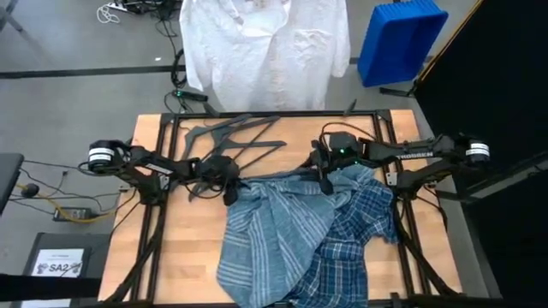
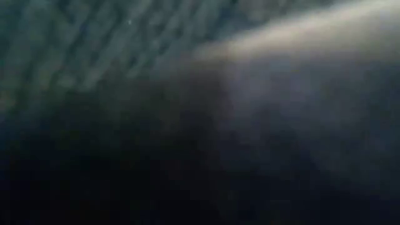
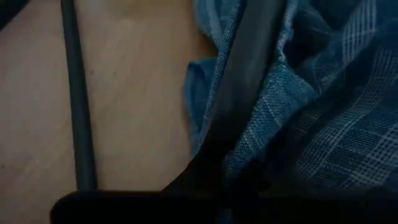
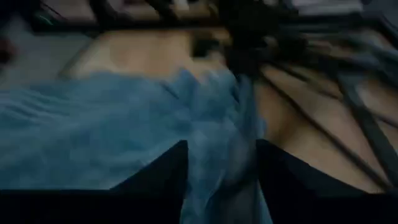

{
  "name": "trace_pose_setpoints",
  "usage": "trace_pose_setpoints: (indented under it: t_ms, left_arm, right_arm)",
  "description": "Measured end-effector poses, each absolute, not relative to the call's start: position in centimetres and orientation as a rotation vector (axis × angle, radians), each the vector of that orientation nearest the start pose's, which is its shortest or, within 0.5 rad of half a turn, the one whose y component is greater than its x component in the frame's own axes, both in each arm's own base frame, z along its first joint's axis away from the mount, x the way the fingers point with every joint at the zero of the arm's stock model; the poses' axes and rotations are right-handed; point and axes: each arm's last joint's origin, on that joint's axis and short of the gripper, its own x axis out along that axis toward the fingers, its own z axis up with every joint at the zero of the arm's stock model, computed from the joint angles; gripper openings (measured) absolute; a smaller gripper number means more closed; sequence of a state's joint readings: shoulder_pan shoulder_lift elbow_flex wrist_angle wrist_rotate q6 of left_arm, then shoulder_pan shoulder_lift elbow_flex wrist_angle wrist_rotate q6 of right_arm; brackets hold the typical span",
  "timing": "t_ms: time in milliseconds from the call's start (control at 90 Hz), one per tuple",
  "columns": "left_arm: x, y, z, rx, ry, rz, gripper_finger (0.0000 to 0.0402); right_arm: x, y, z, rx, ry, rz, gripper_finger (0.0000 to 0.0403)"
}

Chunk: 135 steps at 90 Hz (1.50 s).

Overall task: Hang clothes
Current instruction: Insert the black hanger into the green shirt

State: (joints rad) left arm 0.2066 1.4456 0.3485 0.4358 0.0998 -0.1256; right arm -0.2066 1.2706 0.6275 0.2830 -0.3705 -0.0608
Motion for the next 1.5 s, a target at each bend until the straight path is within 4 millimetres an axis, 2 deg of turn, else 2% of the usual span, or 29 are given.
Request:
trace_pose_setpoints:
  t_ms: [267, 511, 700, 878, 1089, 1322, 1500]
  left_arm:
    - [22.4, 4.4, 11.5, -0.220, 0.649, 0.145, 0.0000]
    - [22.4, 4.4, 11.5, -0.227, 0.647, 0.149, 0.0000]
    - [22.4, 4.4, 11.5, -0.229, 0.647, 0.152, 0.0000]
    - [22.3, 4.4, 11.5, -0.230, 0.647, 0.152, 0.0000]
    - [22.4, 4.4, 11.6, -0.228, 0.631, 0.152, 0.0000]
    - [22.3, 4.4, 11.5, -0.228, 0.636, 0.156, 0.0000]
    - [22.3, 4.4, 11.5, -0.229, 0.642, 0.156, 0.0000]
  right_arm:
    - [24.0, -4.8, 20.0, 0.087, 0.130, 0.140, 0.0134]
    - [22.0, -4.8, 17.9, 0.128, 0.084, 0.110, 0.0126]
    - [21.3, -4.7, 17.7, 0.136, 0.018, 0.079, 0.0127]
    - [21.2, -4.4, 17.8, 0.133, -0.009, 0.069, 0.0123]
    - [22.2, -4.4, 15.8, 0.171, 0.045, 0.066, 0.0124]
    - [22.8, -4.5, 15.7, 0.215, -0.121, 0.124, 0.0119]
    - [23.0, -4.6, 15.2, 0.230, -0.114, 0.123, 0.0115]
